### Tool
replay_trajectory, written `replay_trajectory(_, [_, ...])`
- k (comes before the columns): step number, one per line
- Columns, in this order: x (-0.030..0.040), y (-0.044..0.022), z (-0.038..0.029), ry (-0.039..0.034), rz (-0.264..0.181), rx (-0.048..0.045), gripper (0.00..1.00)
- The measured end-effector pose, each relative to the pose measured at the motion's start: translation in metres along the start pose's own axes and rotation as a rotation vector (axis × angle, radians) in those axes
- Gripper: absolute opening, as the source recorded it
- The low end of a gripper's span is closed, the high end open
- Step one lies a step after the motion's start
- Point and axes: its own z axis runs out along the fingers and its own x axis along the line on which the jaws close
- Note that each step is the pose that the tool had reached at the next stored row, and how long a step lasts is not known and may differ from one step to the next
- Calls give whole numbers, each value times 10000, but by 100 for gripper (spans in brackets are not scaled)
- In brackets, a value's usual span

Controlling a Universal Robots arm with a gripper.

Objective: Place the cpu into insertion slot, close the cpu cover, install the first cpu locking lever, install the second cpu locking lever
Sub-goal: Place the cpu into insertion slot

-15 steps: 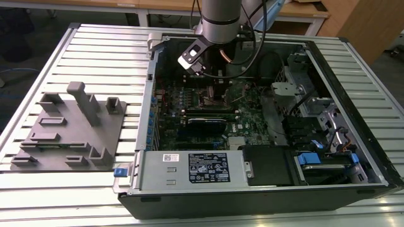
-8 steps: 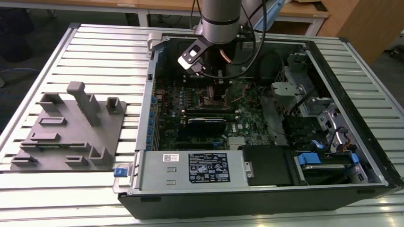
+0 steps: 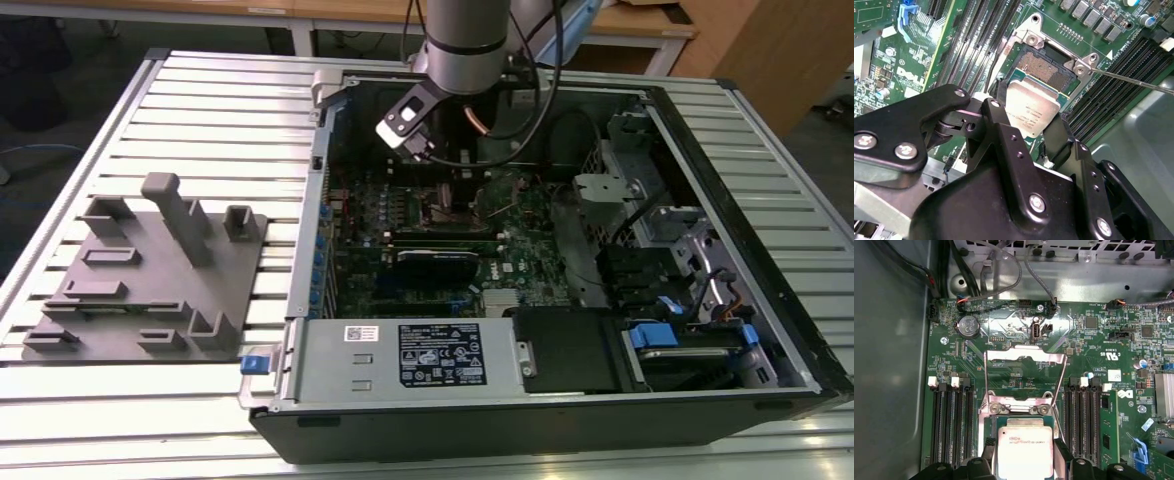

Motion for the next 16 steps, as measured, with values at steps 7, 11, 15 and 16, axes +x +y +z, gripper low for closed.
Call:
replay_trajectory(7, [1, -15, 52, 7, 3, 1, 54])
replay_trajectory(11, [3, -51, 73, 9, 1, 1, 54])
replay_trajectory(15, [3, -62, 117, 14, 1, 1, 54])
replay_trajectory(16, [4, -64, 129, 17, 2, 1, 54])
